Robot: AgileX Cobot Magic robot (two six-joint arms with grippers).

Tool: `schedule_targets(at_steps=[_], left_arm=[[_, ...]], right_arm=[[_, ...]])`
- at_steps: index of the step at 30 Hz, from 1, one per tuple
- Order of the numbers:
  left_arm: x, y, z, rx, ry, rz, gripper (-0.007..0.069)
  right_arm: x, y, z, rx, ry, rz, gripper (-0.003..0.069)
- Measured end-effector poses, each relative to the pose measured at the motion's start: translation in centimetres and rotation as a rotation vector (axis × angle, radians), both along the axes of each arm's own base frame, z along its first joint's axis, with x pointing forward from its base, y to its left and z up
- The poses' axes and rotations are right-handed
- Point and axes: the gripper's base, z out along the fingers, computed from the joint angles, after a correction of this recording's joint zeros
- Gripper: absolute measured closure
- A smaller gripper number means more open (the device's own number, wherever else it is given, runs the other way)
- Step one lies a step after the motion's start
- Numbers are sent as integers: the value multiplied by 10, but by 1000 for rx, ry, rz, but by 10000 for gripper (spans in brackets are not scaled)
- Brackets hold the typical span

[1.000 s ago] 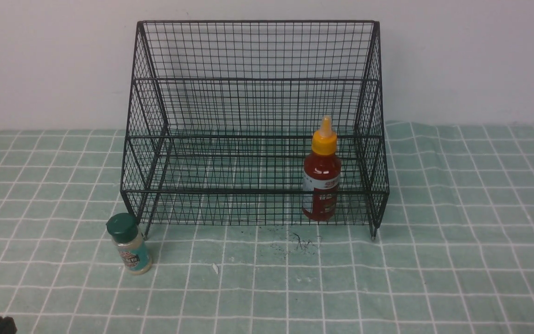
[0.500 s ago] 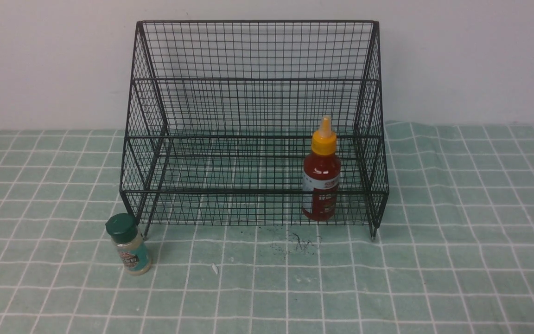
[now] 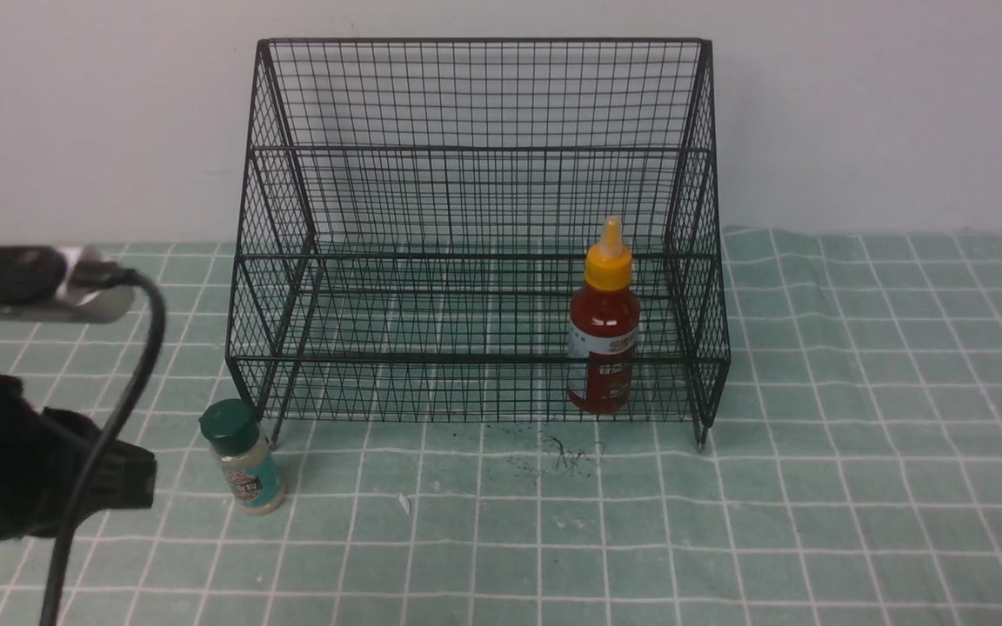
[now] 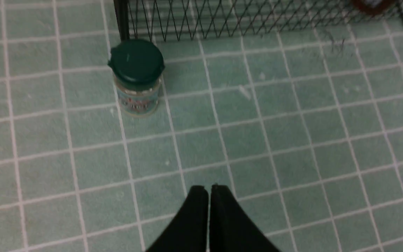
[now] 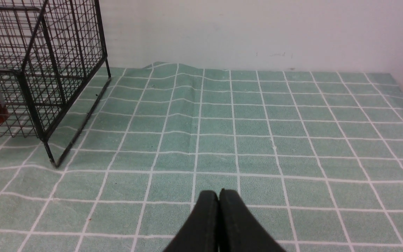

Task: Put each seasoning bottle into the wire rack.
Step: Use the left arm to grab the condiment bottle closest to it

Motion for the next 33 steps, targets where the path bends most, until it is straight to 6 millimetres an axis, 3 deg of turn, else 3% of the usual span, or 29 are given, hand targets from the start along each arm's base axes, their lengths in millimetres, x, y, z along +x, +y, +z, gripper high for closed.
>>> schedule_targets(at_steps=[4, 5, 14, 17, 21, 26, 29, 33], left_arm=[[39, -1, -6, 47, 89, -38, 631], [56, -3, -12, 101, 115, -72, 631], [81, -22, -29, 298, 101, -170, 603], [86, -22, -29, 301, 61, -147, 524], [99, -23, -34, 296, -3, -111, 260], [112, -26, -56, 276, 52, -65, 41], [119, -27, -74, 277, 109, -57, -11], [123, -28, -88, 282, 151, -56, 6]], right_arm=[[0, 0, 0, 0, 0, 0, 673], [0, 0, 0, 0, 0, 0, 673], [0, 0, 0, 0, 0, 0, 673], [0, 0, 0, 0, 0, 0, 673], [0, 0, 0, 0, 0, 0, 673], [0, 0, 0, 1, 0, 0, 673], [0, 0, 0, 1, 0, 0, 673], [0, 0, 0, 1, 0, 0, 673]])
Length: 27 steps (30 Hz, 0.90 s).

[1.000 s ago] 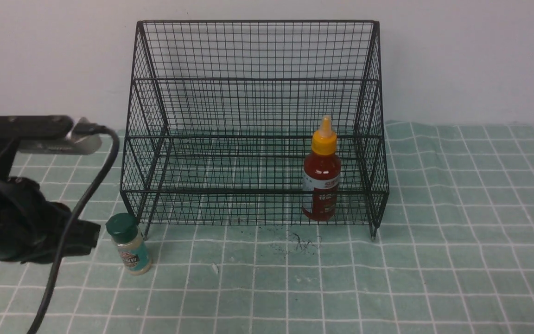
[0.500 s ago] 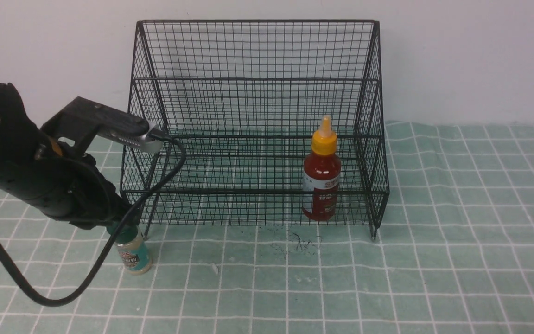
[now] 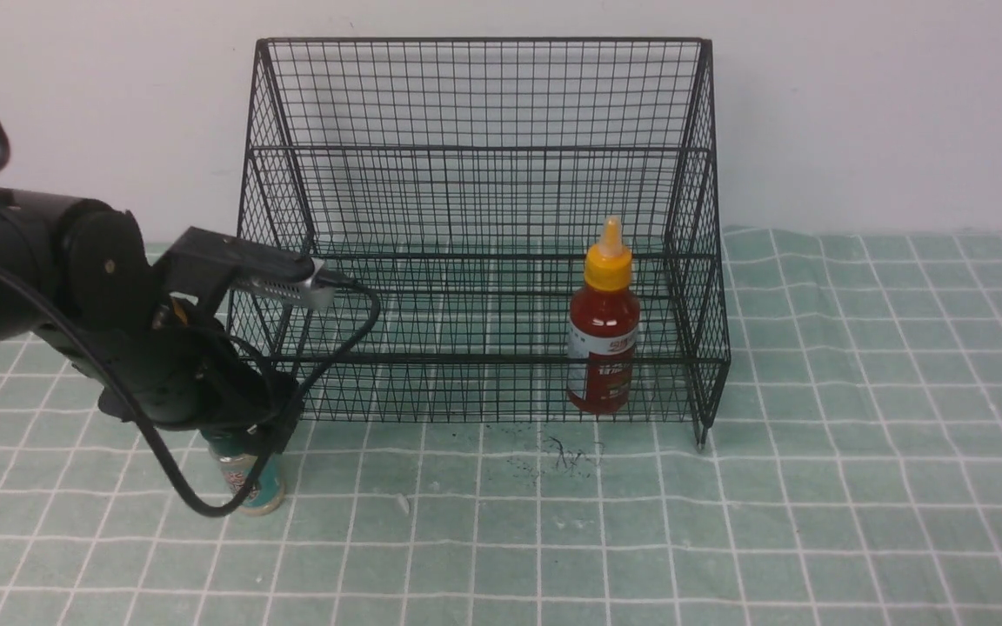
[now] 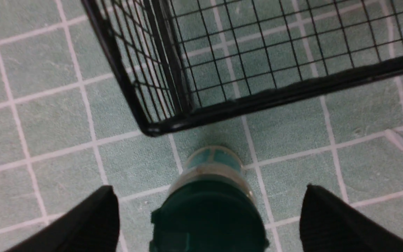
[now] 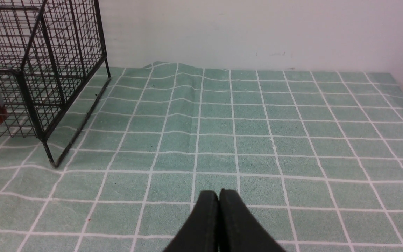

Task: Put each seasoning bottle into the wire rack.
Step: Use the left arm to grab the condiment bottle closest to it, then use the left arm to put the condiment bottle back on the shelf

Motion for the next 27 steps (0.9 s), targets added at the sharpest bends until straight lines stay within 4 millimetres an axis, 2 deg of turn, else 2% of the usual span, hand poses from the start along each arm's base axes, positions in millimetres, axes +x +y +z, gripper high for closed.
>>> schedule_targets(at_steps=[1, 4, 5, 7, 10, 12, 13, 15, 19, 20, 21, 24, 25, 27], left_arm=[[1, 0, -2, 0, 4, 1, 18], [3, -1, -9, 3, 21, 2, 151], [3, -1, -9, 3, 22, 2, 162], [4, -1, -9, 4, 27, 2, 297], [0, 0, -2, 15, 52, -3, 286], [-6, 3, 13, 38, 74, -12, 285], [-11, 5, 34, 53, 56, -17, 285], [-16, 7, 60, 56, 20, -10, 285], [-32, 8, 125, 9, -124, 4, 285], [-33, 8, 129, 5, -132, 4, 285], [-36, 5, 145, -10, -177, -5, 285], [-32, -8, 157, -38, -225, -37, 285], [-30, -9, 156, -39, -226, -38, 285], [-14, -20, 148, -59, -233, -44, 285]], right_arm=[[0, 0, 0, 0, 0, 0, 673], [0, 0, 0, 0, 0, 0, 673], [0, 0, 0, 0, 0, 0, 673], [0, 0, 0, 0, 0, 0, 673], [0, 0, 0, 0, 0, 0, 673], [0, 0, 0, 0, 0, 0, 673], [0, 0, 0, 0, 0, 0, 673], [0, 0, 0, 0, 0, 0, 673], [0, 0, 0, 0, 0, 0, 673], [0, 0, 0, 0, 0, 0, 673], [0, 0, 0, 0, 0, 0, 673], [0, 0, 0, 0, 0, 0, 673], [0, 0, 0, 0, 0, 0, 673], [0, 0, 0, 0, 0, 0, 673]])
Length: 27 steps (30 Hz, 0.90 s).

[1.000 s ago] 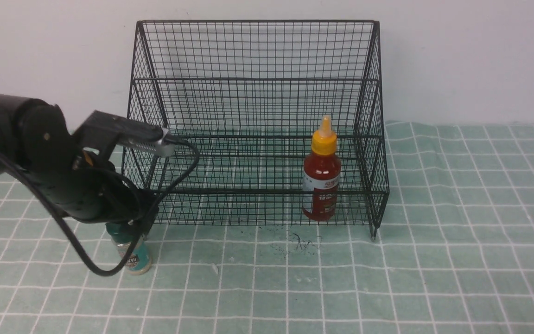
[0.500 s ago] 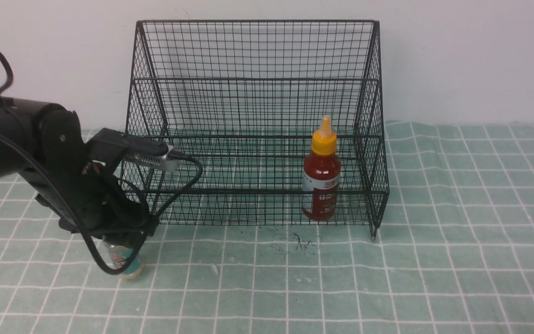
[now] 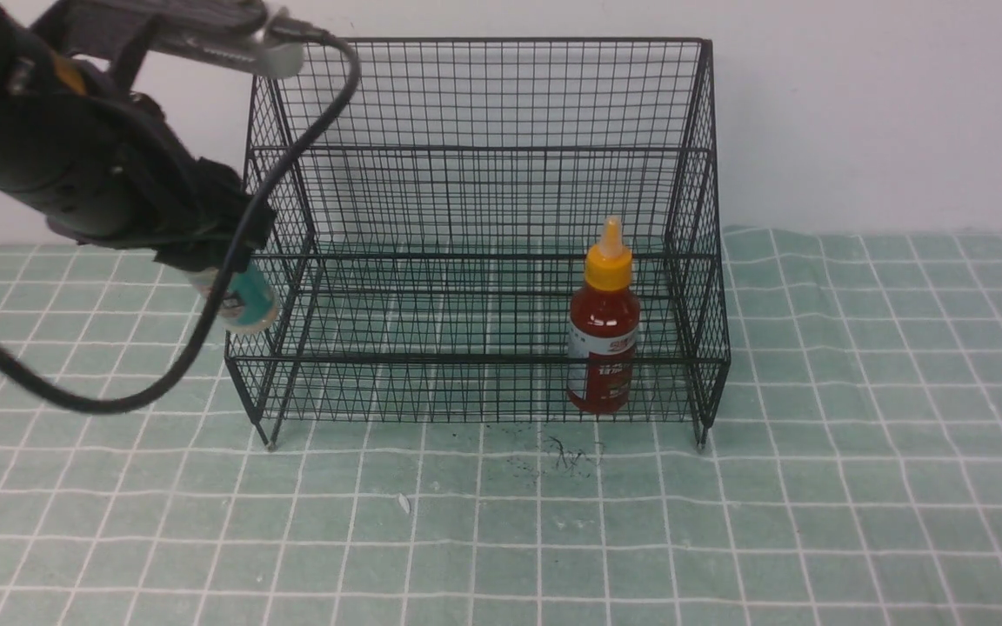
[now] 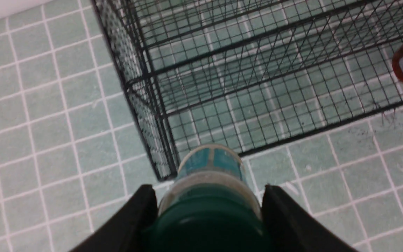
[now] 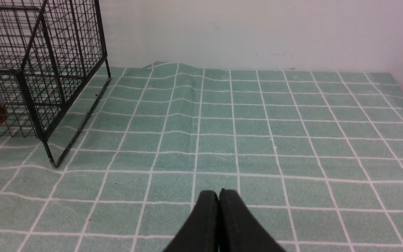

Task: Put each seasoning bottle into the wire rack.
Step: Use the left arm to put the condiment bottle back on the shelf

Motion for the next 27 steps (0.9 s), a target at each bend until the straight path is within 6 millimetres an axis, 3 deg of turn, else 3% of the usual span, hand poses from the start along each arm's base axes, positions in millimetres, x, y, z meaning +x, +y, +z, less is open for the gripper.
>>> schedule_targets(at_steps=[2, 5, 10, 20, 27], left_arm=[[10, -4, -7, -6, 3, 7, 285], [37, -11, -32, -9, 49, 30, 285], [61, -18, -68, 4, 117, 42, 285], [80, -24, -110, 28, 198, 43, 285], [83, -25, -114, 28, 197, 43, 259]], right_arm=[[0, 0, 0, 0, 0, 0, 673], [0, 0, 0, 0, 0, 0, 673], [0, 0, 0, 0, 0, 0, 673], [0, 0, 0, -9, 0, 2, 673], [0, 0, 0, -12, 0, 3, 673]])
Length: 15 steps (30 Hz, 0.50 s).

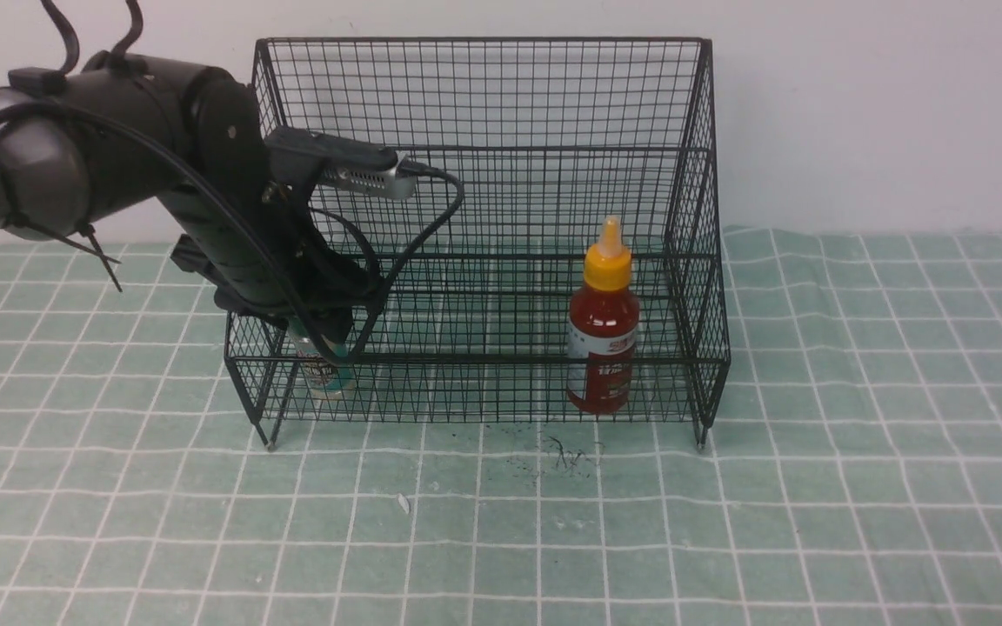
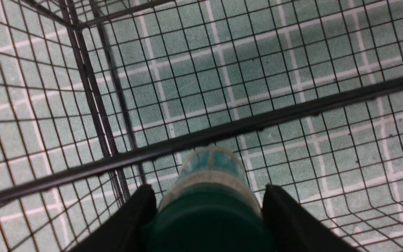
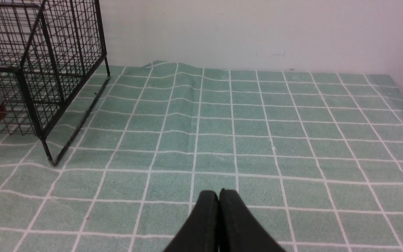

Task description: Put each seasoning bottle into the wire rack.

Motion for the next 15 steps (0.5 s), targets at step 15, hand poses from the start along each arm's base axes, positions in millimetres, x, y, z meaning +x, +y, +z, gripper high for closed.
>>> schedule_targets(at_steps=[15], left_arm=[[-43, 14, 108, -50, -251, -2, 368]], right_arm=[[0, 0, 0, 0, 0, 0, 673]])
